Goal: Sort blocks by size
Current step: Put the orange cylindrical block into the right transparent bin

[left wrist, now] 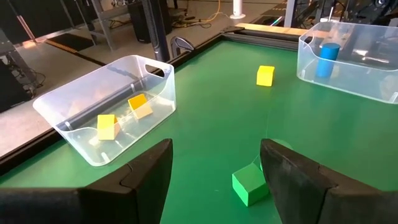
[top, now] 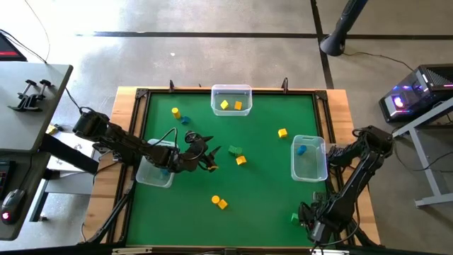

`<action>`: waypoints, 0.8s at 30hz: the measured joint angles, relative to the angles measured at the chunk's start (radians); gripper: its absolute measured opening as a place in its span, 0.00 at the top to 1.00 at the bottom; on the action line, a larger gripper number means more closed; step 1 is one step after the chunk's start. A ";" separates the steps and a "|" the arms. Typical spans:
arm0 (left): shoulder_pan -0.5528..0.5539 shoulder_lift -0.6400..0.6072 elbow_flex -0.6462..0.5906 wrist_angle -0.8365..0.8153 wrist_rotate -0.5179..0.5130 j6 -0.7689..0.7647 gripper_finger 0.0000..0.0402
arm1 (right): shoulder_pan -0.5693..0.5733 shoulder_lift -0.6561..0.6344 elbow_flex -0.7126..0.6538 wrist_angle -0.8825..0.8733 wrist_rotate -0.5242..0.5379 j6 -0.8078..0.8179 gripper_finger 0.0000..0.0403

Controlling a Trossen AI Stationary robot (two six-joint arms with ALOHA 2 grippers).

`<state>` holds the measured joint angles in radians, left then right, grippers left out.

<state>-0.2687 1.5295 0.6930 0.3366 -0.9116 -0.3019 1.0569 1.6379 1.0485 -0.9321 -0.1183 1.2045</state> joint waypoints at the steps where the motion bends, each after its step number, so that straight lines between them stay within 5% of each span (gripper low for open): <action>1: 0.000 0.000 0.000 0.000 0.000 0.000 0.43 | 0.000 0.000 0.000 -0.004 -0.004 0.000 0.66; 8: 0.000 0.000 0.000 0.000 0.000 0.000 0.43 | -0.006 -0.013 0.001 -0.021 0.029 0.002 0.68; 13: 0.000 0.000 0.000 0.000 0.000 0.000 0.43 | -0.057 -0.095 0.001 -0.062 0.205 -0.048 0.68; 20: 0.001 0.000 0.000 0.001 0.000 0.000 0.43 | -0.275 -0.259 0.031 -0.296 0.352 -0.222 0.68; 24: 0.001 0.000 0.000 0.003 0.000 -0.001 0.43 | -0.459 -0.335 0.030 -0.417 0.305 -0.297 0.68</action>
<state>-0.2678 1.5295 0.6930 0.3398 -0.9116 -0.3027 0.5978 1.3031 1.0784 -1.3493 0.1870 0.9080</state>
